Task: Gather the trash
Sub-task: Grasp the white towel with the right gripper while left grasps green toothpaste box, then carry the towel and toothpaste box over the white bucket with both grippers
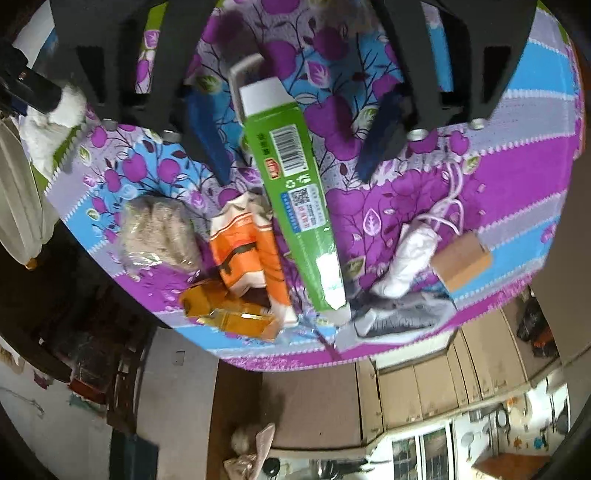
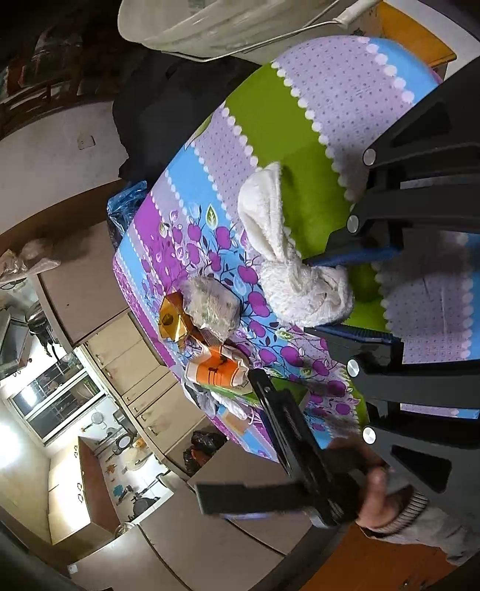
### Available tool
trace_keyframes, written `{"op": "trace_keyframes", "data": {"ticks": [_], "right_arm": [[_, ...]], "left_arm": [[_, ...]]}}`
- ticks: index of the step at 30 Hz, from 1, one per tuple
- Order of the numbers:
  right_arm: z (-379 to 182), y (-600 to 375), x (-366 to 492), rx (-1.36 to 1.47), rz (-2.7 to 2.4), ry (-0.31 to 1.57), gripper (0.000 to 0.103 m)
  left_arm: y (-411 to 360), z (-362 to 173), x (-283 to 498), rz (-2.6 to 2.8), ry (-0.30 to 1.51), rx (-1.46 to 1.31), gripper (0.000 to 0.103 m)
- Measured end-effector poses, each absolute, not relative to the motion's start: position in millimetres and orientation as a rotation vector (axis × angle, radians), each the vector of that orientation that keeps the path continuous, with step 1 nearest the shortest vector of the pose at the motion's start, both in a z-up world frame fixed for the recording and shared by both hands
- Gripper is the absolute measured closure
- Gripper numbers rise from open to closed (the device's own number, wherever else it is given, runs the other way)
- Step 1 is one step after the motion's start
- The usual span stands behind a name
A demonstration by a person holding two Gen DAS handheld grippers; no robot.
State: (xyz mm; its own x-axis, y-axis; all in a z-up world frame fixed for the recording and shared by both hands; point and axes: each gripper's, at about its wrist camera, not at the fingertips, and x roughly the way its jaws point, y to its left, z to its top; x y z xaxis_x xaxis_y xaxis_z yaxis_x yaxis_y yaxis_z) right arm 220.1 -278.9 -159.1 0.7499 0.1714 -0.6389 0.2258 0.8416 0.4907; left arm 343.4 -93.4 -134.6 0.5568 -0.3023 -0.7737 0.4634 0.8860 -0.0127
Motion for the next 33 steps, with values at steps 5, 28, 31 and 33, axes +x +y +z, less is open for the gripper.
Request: {"op": "trace_keyframes", "data": {"ticks": [5,28,31,33], "right_arm": [[-158,-279,218,0.588,-0.027,0.720,0.073],[-147,-216,202,0.439,0.075,0.785,0.073],[-143,-209,195,0.420,0.087,0.787,0.073],[-142,-206,191,0.410,0.094,0.789,0.073]], "left_arm": [[-82,-137,350,-0.466,0.874,0.125,0.079],[-2,-103,236,-0.234,0.762,0.140,0.080],[-5,-101,229,-0.236,0.757,0.150,0.080],[-10,-99,224,-0.236,0.739,0.167,0.080]]}}
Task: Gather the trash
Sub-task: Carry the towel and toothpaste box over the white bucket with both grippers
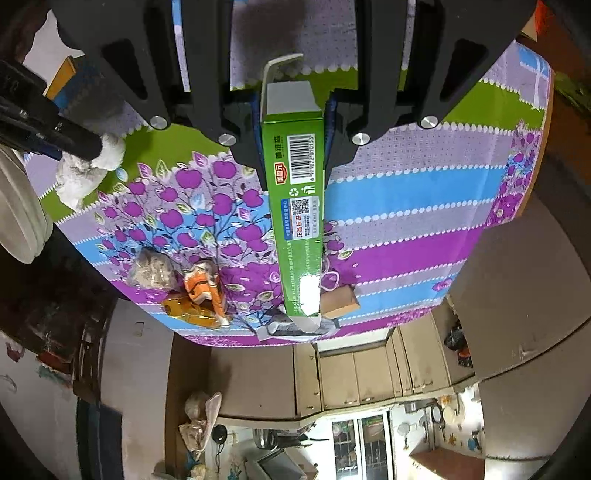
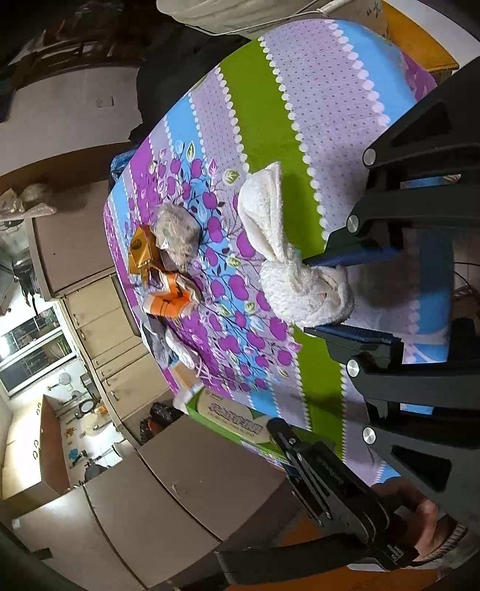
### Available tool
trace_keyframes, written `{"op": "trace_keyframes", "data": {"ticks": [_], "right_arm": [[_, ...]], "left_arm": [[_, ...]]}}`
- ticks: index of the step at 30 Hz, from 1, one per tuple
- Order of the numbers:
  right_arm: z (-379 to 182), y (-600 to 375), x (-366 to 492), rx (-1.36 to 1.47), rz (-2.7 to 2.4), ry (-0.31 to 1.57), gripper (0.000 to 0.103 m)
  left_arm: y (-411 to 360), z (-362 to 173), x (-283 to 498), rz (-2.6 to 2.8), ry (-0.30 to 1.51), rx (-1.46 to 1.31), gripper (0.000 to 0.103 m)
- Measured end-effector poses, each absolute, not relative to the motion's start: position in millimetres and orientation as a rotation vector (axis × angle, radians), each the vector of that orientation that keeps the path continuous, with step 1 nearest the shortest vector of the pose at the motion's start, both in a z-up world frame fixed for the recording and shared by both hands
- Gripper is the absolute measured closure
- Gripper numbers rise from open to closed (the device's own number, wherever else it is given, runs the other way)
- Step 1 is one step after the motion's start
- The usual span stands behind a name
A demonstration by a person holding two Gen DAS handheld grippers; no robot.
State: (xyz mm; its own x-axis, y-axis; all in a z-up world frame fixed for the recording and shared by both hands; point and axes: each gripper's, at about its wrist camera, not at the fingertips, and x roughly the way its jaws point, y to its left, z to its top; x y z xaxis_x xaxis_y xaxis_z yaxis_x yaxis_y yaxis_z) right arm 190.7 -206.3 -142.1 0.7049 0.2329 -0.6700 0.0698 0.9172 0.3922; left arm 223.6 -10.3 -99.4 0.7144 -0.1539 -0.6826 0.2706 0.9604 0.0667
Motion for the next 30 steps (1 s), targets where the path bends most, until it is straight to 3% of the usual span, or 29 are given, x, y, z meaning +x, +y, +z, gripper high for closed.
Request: {"op": "trace_keyframes", "data": {"ticks": [30], "right_arm": [[-108,-280,144,0.396,-0.076,0.683,0.073]], "left_arm": [[-102,-83,194,-0.408,0.689,0.255,0.080]]}}
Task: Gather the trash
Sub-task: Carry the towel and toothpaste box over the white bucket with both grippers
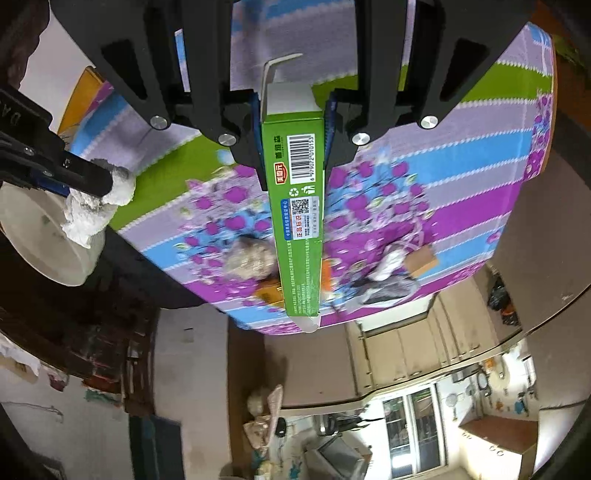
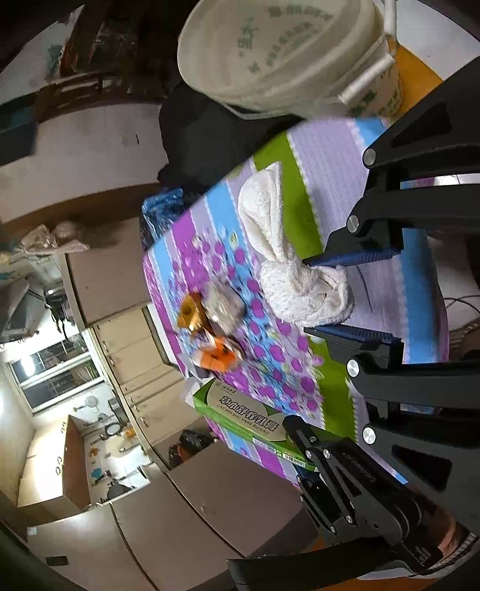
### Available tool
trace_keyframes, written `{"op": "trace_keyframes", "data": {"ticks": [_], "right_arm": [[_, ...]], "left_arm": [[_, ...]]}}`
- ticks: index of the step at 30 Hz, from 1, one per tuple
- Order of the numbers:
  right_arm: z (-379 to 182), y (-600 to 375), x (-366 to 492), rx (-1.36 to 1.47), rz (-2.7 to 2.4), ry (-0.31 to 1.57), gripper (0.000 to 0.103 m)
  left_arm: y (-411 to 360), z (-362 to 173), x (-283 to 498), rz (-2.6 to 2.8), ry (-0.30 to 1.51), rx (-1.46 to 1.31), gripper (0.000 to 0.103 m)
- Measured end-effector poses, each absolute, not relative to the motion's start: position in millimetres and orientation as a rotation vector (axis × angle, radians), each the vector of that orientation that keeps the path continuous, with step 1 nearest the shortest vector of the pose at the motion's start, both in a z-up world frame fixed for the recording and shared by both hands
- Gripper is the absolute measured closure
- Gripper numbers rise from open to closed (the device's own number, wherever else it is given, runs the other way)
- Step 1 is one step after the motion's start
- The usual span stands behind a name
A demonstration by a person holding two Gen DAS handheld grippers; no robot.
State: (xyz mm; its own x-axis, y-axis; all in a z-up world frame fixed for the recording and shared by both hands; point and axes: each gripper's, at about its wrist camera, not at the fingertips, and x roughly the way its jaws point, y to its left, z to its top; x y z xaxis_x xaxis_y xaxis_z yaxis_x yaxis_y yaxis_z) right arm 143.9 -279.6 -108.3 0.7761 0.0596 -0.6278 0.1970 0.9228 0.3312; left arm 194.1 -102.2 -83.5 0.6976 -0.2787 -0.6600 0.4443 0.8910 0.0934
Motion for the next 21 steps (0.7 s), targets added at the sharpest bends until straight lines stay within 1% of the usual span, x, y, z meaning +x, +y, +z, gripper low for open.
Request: {"op": "trace_keyframes", "data": {"ticks": [10,16,21], "right_arm": [[-76,-334,111,0.376,-0.197,0.617,0.073],[-54,-388,78,0.359,-0.342,0.586,0.073],[-47,-441,50,0.365,-0.477,0.610,0.073]], "left_arm": [[-169,-65,185,-0.554,0.655,0.279,0.080],[-230,-55,173,-0.709,0.628,0.344,0.080],[-281,-57,167,-0.820,0.630,0.419,0.080]]}}
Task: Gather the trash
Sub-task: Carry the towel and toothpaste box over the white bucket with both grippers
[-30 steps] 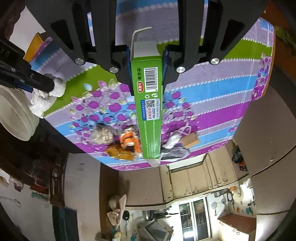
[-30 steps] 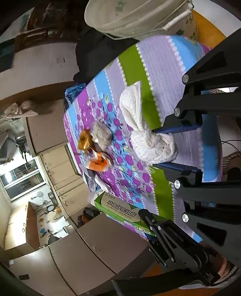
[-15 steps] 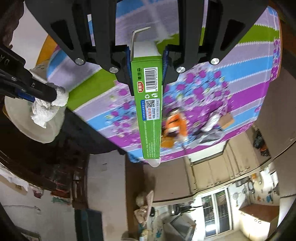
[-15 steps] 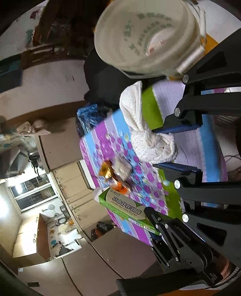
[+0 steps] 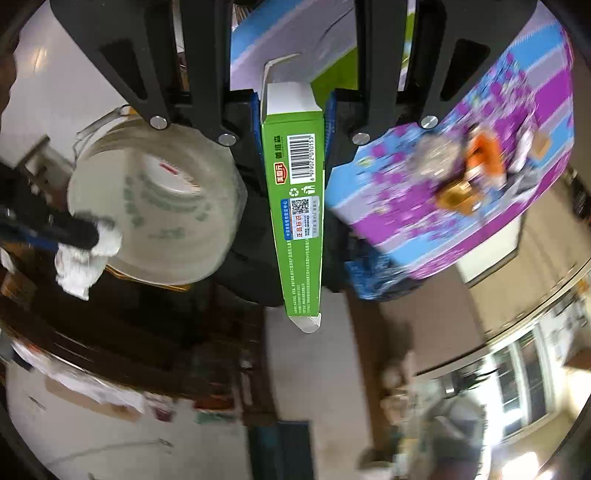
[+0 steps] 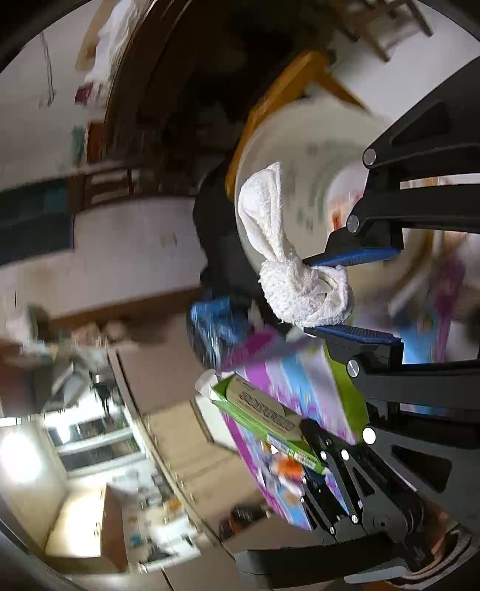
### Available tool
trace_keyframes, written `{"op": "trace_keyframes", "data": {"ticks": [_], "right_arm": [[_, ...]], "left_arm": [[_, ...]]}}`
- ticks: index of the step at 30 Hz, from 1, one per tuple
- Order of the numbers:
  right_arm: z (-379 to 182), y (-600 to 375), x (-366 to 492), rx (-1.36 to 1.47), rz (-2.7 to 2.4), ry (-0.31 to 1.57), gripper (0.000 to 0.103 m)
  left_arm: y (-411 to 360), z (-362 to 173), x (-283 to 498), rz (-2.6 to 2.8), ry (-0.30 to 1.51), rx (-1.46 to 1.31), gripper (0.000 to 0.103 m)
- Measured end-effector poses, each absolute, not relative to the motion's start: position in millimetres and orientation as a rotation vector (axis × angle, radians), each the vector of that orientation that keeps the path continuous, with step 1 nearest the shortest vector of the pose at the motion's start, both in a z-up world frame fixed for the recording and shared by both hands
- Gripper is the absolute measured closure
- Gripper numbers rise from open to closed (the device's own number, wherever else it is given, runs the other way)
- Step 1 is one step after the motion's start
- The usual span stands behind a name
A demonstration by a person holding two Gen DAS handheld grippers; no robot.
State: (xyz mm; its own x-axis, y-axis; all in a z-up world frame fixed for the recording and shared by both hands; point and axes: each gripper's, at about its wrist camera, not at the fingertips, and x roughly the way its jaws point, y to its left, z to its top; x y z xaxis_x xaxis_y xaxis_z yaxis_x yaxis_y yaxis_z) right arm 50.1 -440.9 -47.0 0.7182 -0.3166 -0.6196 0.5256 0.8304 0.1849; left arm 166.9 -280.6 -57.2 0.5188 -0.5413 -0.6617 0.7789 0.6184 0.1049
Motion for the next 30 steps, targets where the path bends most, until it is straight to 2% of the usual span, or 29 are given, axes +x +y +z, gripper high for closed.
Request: {"op": "trace_keyframes", "data": {"ticks": [14,30], "right_arm": [[-61,-548,33,0.438,-0.646,0.778,0.073],[-75,-550,64,0.419,-0.634,0.893,0.073]], "left_arm": [[-401,-50,148,-1.075,0.658,0.543,0.080],[-427,-72,148,-1.068,0.693,0.601,0.080]]}}
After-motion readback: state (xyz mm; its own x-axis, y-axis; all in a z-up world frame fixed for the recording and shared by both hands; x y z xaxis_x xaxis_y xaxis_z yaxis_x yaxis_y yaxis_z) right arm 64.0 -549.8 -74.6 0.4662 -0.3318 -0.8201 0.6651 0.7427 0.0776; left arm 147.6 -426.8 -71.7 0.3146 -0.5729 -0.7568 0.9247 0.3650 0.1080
